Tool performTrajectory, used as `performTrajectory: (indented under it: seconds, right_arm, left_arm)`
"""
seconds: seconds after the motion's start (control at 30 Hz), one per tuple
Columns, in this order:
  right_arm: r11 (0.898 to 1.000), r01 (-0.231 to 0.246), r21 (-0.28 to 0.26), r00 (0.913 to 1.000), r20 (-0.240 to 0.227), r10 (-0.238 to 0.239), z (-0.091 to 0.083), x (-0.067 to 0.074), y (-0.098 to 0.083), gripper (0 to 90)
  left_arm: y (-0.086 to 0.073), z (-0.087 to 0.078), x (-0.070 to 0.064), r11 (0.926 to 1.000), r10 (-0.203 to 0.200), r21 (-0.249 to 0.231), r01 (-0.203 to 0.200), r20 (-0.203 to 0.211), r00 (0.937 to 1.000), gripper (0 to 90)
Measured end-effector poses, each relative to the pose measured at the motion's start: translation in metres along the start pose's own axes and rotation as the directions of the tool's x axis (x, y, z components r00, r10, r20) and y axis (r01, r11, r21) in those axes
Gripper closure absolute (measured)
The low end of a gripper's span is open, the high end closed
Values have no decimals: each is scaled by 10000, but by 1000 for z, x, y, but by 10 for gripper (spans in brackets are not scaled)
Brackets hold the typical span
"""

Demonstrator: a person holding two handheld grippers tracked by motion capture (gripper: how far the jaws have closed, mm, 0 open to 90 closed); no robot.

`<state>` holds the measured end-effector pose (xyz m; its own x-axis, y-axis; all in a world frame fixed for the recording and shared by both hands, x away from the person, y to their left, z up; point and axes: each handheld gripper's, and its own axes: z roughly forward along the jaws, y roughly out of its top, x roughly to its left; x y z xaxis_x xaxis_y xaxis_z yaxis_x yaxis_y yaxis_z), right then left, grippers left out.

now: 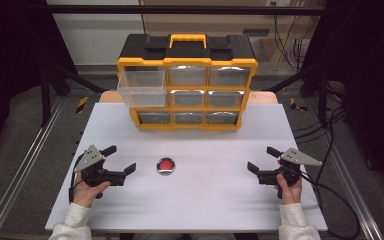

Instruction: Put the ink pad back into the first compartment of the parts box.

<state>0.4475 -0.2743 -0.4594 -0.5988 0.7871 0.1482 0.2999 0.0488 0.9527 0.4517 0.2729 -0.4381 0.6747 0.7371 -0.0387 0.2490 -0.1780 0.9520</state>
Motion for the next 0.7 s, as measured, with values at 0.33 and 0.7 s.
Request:
performTrajectory:
  seconds: [0.33,0.7]
  right_arm:
    - [10000,62,-44,10000,19,-62,0,0,0,4]
    - [10000,7,-63,10000,22,-6,-2,0,1,5]
  left_arm:
    - [2,-1,0,10000,-24,7,24,54,10000,2]
    - [9,0,-3,10000,-59,0,59,14,10000,0]
